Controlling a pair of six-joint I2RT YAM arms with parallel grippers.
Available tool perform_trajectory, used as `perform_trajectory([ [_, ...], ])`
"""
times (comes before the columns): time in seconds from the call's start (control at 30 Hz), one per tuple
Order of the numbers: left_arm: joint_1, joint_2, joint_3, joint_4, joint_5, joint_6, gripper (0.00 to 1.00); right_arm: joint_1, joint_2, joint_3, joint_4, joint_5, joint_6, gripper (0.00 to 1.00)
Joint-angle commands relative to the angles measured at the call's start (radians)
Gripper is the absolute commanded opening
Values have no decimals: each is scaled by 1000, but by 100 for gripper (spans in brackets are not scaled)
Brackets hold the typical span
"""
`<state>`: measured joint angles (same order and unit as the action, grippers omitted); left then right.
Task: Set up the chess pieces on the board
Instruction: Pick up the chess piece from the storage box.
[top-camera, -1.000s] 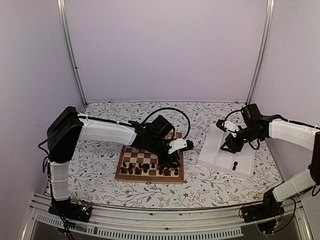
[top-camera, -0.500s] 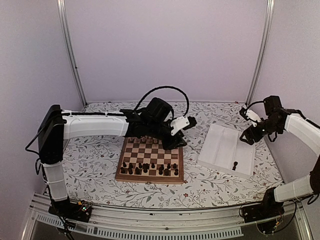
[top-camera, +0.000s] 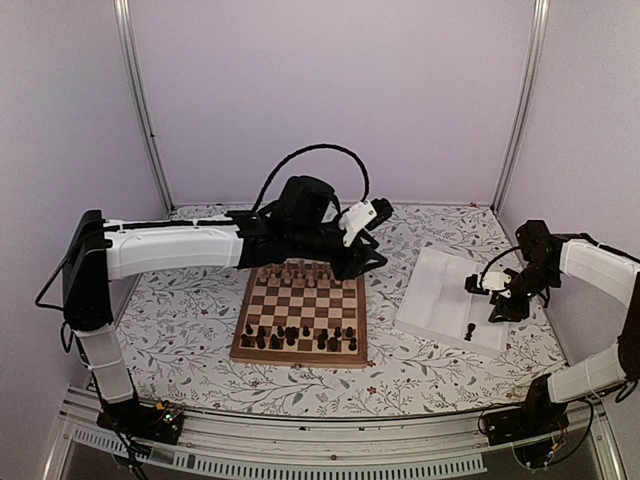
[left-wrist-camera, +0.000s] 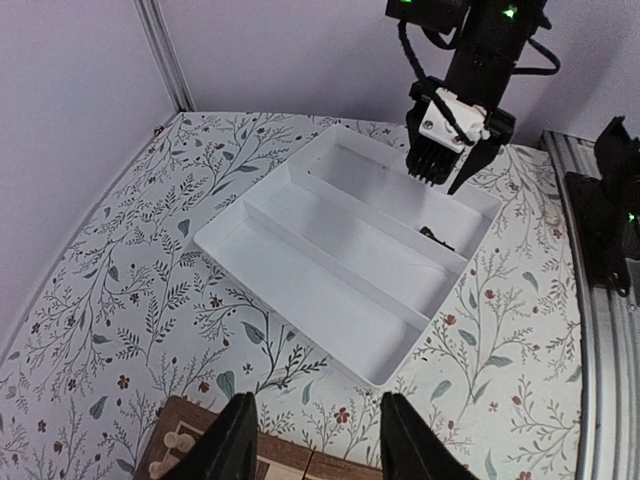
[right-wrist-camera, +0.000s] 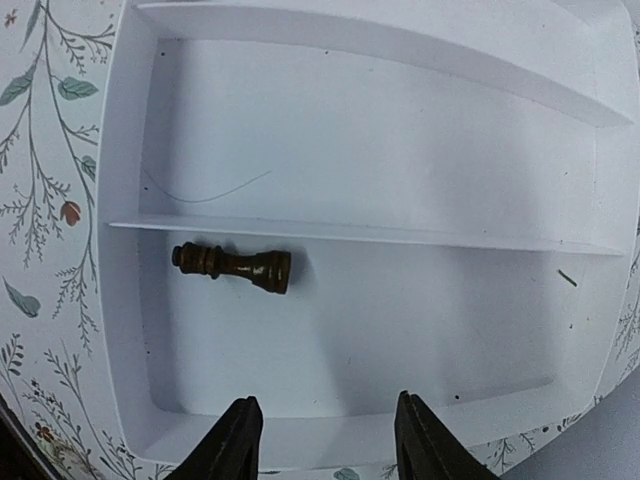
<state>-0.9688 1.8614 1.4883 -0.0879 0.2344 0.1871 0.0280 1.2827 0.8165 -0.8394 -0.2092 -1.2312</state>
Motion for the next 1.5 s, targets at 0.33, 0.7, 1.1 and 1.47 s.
perform_trajectory([
  [0.33, -32, -86, -73, 59, -41, -82, 45, 176, 173, 21, 123, 115, -328, 45],
  [0.7, -32, -82, -85, 56, -43, -87, 45, 225, 223, 9, 85, 173, -352, 44],
  [1.1, -33, -76, -95, 66, -27, -92, 45, 224, 116, 113, -28, 157, -322, 47],
  [1.47, -35, -86, -112, 60, -29, -102, 45, 227, 144, 44, -7, 176, -362, 45],
])
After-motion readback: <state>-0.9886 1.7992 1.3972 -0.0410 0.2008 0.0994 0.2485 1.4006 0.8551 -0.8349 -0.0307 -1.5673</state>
